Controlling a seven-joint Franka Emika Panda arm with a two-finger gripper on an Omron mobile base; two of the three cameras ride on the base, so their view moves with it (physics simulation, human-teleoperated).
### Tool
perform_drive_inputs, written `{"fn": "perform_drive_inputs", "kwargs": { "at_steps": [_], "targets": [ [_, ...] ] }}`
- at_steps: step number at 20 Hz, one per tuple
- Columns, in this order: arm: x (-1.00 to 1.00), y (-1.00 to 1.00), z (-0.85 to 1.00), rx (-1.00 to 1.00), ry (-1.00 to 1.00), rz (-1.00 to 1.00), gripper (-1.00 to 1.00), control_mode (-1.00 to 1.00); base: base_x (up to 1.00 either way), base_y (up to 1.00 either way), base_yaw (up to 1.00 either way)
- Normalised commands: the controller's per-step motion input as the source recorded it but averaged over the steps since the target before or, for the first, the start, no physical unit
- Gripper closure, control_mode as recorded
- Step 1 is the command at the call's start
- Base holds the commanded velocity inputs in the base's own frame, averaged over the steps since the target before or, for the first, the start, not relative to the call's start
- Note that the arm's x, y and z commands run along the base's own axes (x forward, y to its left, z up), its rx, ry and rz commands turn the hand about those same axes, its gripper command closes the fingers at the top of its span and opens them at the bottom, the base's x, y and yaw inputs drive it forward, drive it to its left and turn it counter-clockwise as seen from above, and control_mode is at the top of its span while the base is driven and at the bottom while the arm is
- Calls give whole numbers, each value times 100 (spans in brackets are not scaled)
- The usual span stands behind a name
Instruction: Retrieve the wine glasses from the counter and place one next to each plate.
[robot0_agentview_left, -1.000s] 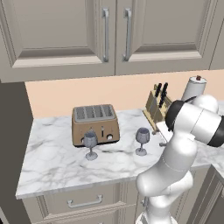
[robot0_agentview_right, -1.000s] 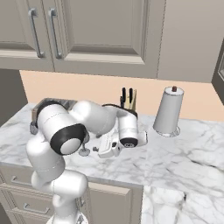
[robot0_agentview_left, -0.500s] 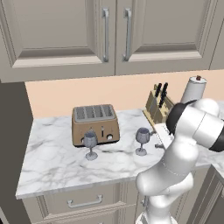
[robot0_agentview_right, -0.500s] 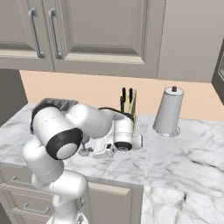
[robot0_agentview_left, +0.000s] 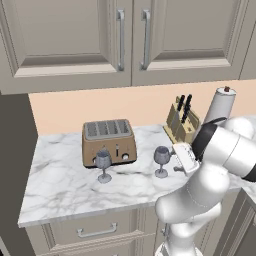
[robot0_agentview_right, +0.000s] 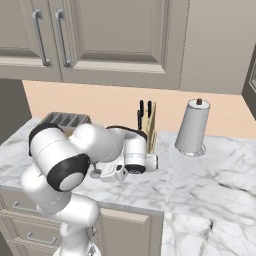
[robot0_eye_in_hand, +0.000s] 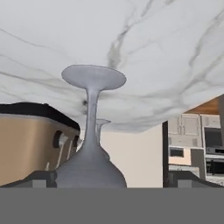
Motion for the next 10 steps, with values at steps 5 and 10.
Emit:
{"fn": "perform_drive_inputs", "kwargs": {
  "at_steps": [5, 10],
  "targets": [
    [2, 0, -8, 0, 5, -6, -100, -100, 0, 0, 0],
    [3, -3, -7, 0, 6, -13, -100, -100, 0, 0, 0]
  ]
}}
